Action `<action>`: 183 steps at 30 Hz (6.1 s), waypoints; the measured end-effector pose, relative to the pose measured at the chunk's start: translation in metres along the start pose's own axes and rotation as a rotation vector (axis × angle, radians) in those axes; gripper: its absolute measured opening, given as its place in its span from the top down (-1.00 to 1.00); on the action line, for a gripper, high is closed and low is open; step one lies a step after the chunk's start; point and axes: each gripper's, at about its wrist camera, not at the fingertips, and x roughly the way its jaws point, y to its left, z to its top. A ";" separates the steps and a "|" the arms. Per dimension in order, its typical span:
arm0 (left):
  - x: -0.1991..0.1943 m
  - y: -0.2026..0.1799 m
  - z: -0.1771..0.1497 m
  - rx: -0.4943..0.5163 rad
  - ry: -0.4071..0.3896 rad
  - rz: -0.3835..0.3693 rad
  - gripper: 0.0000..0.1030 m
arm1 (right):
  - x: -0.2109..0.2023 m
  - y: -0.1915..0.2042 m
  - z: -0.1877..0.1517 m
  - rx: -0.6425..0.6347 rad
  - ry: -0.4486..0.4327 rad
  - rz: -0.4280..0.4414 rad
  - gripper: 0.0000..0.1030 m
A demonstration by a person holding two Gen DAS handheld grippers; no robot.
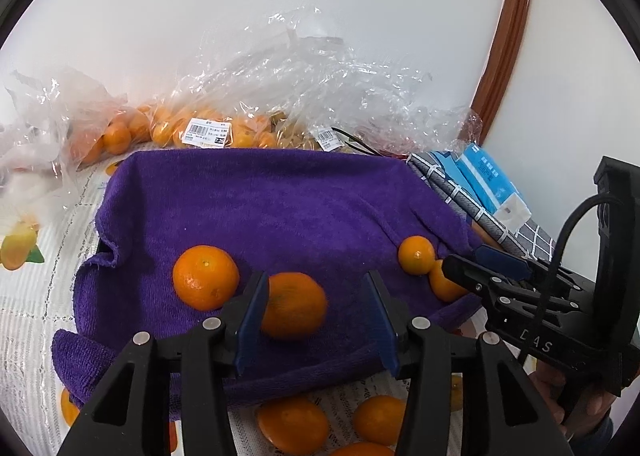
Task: Organize fruits
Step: 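Open the left gripper on the towel while the right gripper releases its orange, then grasp a yellow-green fruit with the right gripper while the left gripper grasps a red fruit, then lift the red fruit and yellow-green fruit and carry them toward the towel, then lower both held fruits onto the towel and open both grippers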
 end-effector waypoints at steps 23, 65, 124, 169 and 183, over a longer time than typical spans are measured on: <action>-0.022 -0.003 0.001 0.010 -0.073 0.016 0.10 | -0.075 0.004 -0.042 0.068 0.012 0.005 -0.03; -0.091 0.058 -0.075 -0.078 0.060 0.037 0.07 | -0.060 0.020 -0.083 0.012 0.116 0.119 0.48; -0.079 0.038 -0.076 -0.026 0.106 -0.084 0.60 | -0.081 -0.001 -0.093 0.117 -0.002 0.192 0.48; -0.115 0.038 -0.063 -0.044 -0.070 -0.010 0.60 | -0.107 -0.009 -0.071 0.135 -0.037 0.249 0.48; -0.122 0.039 -0.004 -0.050 -0.152 0.017 0.60 | -0.105 0.005 -0.029 0.088 -0.076 0.193 0.48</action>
